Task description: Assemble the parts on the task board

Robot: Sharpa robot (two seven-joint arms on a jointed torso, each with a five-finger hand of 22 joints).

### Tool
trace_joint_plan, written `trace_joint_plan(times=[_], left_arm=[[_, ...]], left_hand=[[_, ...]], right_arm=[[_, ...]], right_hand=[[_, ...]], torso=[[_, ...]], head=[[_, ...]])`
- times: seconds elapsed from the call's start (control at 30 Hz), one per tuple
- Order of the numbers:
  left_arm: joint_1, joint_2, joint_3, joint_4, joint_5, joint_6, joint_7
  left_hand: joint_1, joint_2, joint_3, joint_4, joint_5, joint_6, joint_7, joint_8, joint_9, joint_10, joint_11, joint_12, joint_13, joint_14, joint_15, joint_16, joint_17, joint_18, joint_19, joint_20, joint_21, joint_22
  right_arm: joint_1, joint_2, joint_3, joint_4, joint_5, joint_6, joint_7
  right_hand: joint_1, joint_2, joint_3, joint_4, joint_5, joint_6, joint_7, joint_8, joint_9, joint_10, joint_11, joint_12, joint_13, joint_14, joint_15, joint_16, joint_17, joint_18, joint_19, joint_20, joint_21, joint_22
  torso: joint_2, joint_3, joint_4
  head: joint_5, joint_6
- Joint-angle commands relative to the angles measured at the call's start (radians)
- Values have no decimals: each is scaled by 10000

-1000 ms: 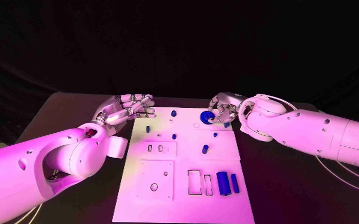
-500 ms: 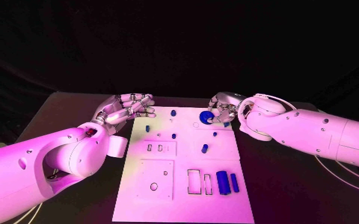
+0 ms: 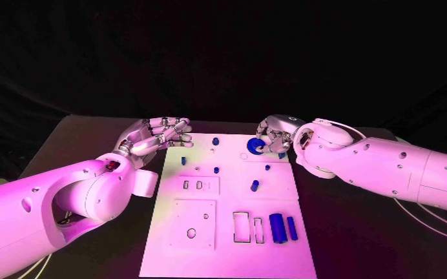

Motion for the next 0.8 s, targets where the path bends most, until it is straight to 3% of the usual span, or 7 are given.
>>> trace_joint_plan(times=[0.03, 0.8], left_arm=[[21, 10, 8, 11, 21, 186, 40], [21, -8, 8, 13, 21, 292, -63]], left_hand=[[-70, 1, 58, 28, -33, -43, 95, -53, -10, 21, 66, -68, -3, -8, 16, 63, 8, 124, 68, -19, 52, 9], [-57, 2, 78, 22, -33, -48, 97, -55, -11, 16, 68, -78, -4, -16, 16, 65, 18, 123, 61, -22, 65, 16]], right_arm=[[-11, 7, -2, 50, -620, -309, -24], [-39, 136, -4, -99, -568, 664, -23]], right_hand=[[52, -73, 7, -3, 17, -52, 32, -49, -20, -60, 22, -1, -40, 895, 22, 53, 1925, -140, 75, -26, 72, 307], [58, -75, 7, 13, -39, -227, 79, -166, -76, -324, 62, -236, -310, 891, 55, 54, 1923, -123, 17, -5, 6, 248]], torso=[[1, -7, 5], [11, 2, 6]], head=[[-4, -4], [39, -81]])
